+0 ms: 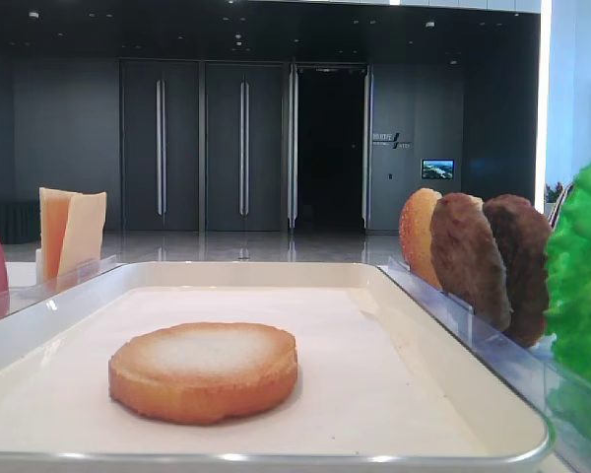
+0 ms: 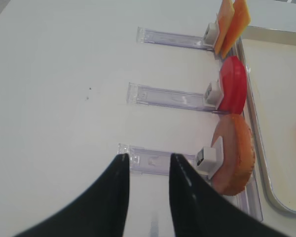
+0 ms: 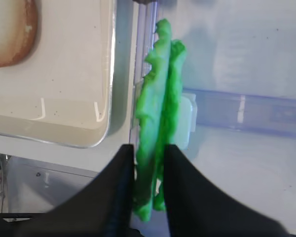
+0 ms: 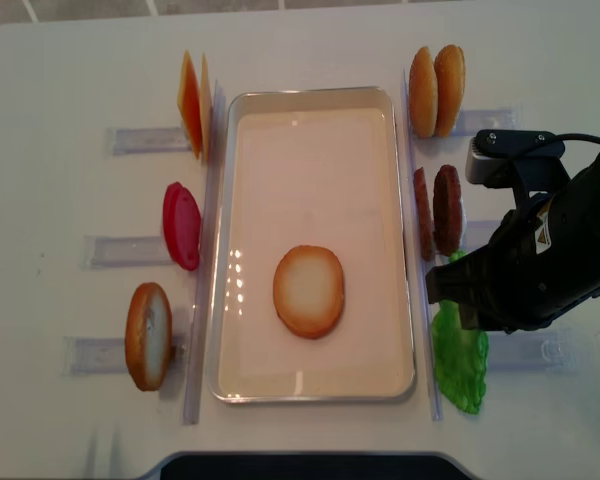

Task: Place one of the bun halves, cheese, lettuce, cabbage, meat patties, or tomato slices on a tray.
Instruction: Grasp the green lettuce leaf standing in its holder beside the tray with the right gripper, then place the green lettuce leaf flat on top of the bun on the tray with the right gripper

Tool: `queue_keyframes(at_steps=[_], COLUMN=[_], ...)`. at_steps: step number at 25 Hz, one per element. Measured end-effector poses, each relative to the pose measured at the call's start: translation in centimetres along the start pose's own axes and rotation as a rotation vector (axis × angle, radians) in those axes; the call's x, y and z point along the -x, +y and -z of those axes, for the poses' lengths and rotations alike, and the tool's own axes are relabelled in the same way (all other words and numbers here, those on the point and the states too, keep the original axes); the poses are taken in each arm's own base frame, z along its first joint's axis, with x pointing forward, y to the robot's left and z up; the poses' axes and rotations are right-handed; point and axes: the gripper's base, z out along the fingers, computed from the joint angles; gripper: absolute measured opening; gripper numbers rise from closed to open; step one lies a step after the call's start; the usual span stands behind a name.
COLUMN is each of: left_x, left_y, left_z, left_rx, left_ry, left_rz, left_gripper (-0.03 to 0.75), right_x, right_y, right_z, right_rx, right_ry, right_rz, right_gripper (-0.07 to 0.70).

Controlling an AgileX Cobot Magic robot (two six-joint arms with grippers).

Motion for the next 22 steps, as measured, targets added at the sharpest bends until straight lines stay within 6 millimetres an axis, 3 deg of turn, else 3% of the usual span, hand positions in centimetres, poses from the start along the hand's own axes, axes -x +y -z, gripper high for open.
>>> queue_keyframes(at_steps=[5, 11, 22], left_x=[0.0, 0.0, 0.0], left_y=[0.0, 0.0, 0.0], left_z=[0.0, 0.0, 0.0], left_rx=[0.0, 0.0, 0.0], left_ry=[0.0, 0.0, 0.0], left_rz=[0.0, 0.0, 0.0], left_gripper=[0.219, 0.219, 0.219], right_x=[0.0, -0.1, -1.9], right_y=[0.0, 0.0, 0.1], right_z=[0.0, 0.4, 5.1], right_rx=[0.0, 0.011, 0.165], right_ry=[-0.001, -0.021, -0.228], right_rz=[0.002, 0.007, 0.027], right_gripper=[0.037, 0.032, 0.032])
